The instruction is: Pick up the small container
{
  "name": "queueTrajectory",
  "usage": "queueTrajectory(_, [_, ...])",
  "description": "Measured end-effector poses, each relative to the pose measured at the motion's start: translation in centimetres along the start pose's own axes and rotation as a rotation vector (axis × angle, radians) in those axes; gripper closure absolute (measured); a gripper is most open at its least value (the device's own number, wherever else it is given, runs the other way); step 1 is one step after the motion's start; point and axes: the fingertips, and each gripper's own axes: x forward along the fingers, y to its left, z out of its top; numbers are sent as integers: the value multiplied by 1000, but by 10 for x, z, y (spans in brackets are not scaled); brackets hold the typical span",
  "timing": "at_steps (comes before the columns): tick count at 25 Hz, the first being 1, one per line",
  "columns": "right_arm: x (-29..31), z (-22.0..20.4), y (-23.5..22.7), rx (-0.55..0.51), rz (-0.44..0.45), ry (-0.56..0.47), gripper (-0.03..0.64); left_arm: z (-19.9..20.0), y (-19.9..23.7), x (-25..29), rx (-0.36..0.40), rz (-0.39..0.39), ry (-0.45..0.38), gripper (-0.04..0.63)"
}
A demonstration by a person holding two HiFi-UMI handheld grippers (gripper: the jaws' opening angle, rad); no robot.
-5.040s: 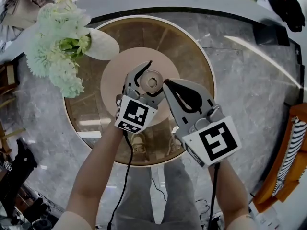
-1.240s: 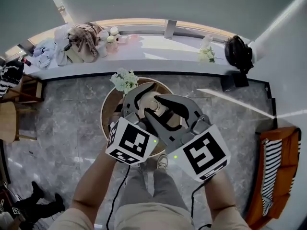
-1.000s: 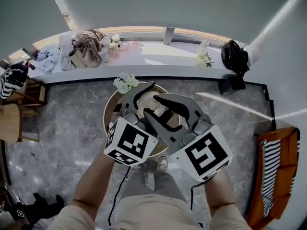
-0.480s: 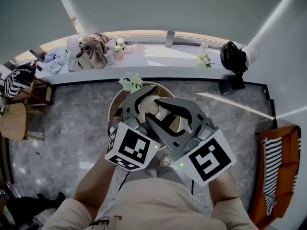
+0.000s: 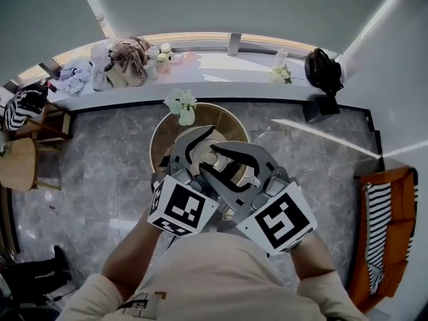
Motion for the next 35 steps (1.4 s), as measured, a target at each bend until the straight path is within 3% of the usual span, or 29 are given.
queueTrajectory(10, [9,-15,12,28,35,4,488,-23,-5,-3,-28,3,36,247])
queueTrajectory(35, [6,-13,21,29,41,5,488,-24,-13,-11,-37,-13,43,247])
